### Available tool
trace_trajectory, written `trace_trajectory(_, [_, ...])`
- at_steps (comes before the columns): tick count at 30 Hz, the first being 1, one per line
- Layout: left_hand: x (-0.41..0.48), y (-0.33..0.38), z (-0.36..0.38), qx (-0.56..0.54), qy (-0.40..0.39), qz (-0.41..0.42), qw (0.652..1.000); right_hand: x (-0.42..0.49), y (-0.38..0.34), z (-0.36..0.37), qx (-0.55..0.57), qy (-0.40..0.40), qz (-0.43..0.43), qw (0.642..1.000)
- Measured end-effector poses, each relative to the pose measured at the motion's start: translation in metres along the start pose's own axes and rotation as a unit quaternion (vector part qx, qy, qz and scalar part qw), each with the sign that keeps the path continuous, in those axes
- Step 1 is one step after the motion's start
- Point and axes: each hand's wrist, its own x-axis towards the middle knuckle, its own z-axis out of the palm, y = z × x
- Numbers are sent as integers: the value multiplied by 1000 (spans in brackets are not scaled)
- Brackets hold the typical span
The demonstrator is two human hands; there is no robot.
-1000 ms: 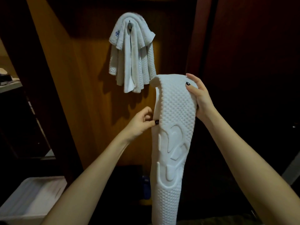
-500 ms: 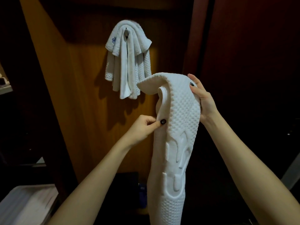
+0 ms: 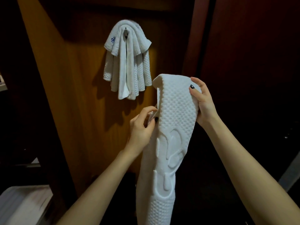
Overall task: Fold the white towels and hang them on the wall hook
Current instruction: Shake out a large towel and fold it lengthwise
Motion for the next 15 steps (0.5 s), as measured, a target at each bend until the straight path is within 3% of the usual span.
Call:
trace_trajectory(6, [-9, -11, -2, 24, 13, -22, 999, -5, 7, 14, -15, 1, -29, 999])
trace_trajectory(13, [-5, -10, -4, -74, -86, -172, 979, -1, 6, 29, -55, 8, -62, 997])
trace_trajectory(15, [-3, -10, -3, -67, -70, -188, 977, 2, 4, 32, -84, -8, -61, 995])
